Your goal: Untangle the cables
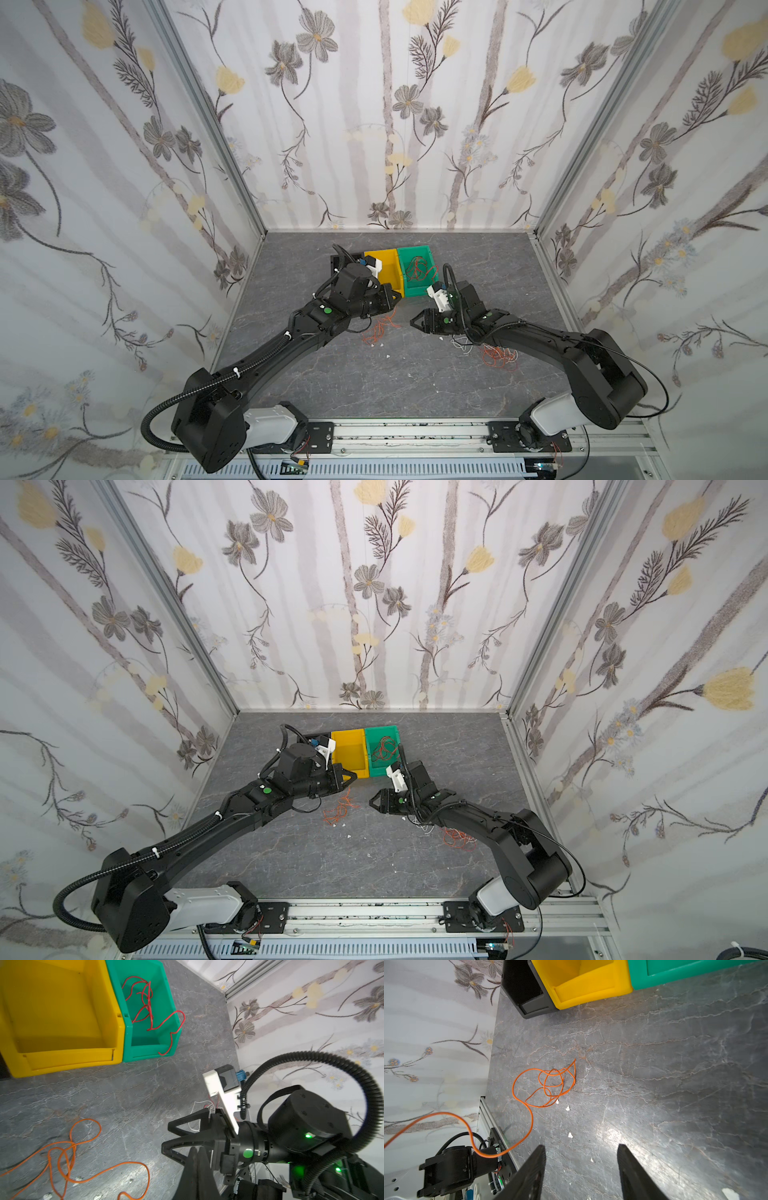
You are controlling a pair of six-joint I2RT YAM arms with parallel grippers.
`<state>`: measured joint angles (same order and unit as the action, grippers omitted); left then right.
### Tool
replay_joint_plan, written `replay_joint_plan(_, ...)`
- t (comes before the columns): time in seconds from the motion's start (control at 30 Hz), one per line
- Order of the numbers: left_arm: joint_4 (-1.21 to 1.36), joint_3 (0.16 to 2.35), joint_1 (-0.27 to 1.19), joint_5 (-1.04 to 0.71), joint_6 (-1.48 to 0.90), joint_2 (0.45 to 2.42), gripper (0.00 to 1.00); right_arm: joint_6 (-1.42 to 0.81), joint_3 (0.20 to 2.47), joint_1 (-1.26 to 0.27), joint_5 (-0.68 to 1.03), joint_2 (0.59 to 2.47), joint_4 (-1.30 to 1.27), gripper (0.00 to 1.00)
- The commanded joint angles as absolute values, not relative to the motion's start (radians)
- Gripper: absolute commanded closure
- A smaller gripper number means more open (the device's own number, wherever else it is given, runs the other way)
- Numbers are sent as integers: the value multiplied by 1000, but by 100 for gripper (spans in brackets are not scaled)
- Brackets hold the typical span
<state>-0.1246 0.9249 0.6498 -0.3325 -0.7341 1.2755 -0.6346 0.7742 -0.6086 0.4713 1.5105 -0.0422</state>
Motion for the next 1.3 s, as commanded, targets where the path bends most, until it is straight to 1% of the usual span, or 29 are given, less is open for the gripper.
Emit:
replay_joint_plan(0.0, -161, 860, 661, -324, -702, 1264, 100, -620, 782, -609, 449, 1524, -6, 44)
replay_joint_plan(0.1, -181, 770, 670, -314, -710, 1264, 100, -615, 791, -609, 436, 1533, 15, 44)
replay_joint_plan(0.23, -176, 713, 682, -360, -704, 1287, 100, -606, 810, -609, 427, 1540, 38, 43)
replay_joint_plan(0.37, -182, 711, 687, -407, -690, 1316, 91, -601, 827, -609, 433, 1549, 49, 43)
replay_joint_plan(0.53, -203, 727, 689, -457, -662, 1311, 59, -605, 831, -617, 437, 1562, 47, 43)
replay_joint_plan(0.6, -213, 731, 689, -455, -653, 1289, 50, -607, 831, -620, 437, 1567, 45, 43)
replay_joint_plan(0.67, -243, 743, 681, -425, -645, 1266, 44, -610, 833, -627, 444, 1575, 40, 43)
replay_joint_plan(0.73, -293, 752, 656, -366, -648, 1235, 42, -614, 840, -644, 452, 1587, 31, 43)
replay_joint_plan(0.83, -361, 752, 602, -278, -669, 1189, 43, -610, 859, -680, 459, 1599, 28, 43)
replay_joint_plan(0.9, -382, 739, 569, -259, -676, 1166, 43, -610, 857, -705, 461, 1627, 4, 43)
replay_joint_plan(1.07, -348, 672, 498, -301, -689, 1169, 48, -590, 868, -770, 498, 1701, -93, 45)
replay_joint_plan(1.13, -301, 639, 474, -334, -704, 1187, 49, -577, 888, -815, 494, 1740, -107, 46)
replay_joint_plan(1.27, -242, 606, 449, -364, -717, 1217, 48, -568, 897, -858, 468, 1786, -154, 47)
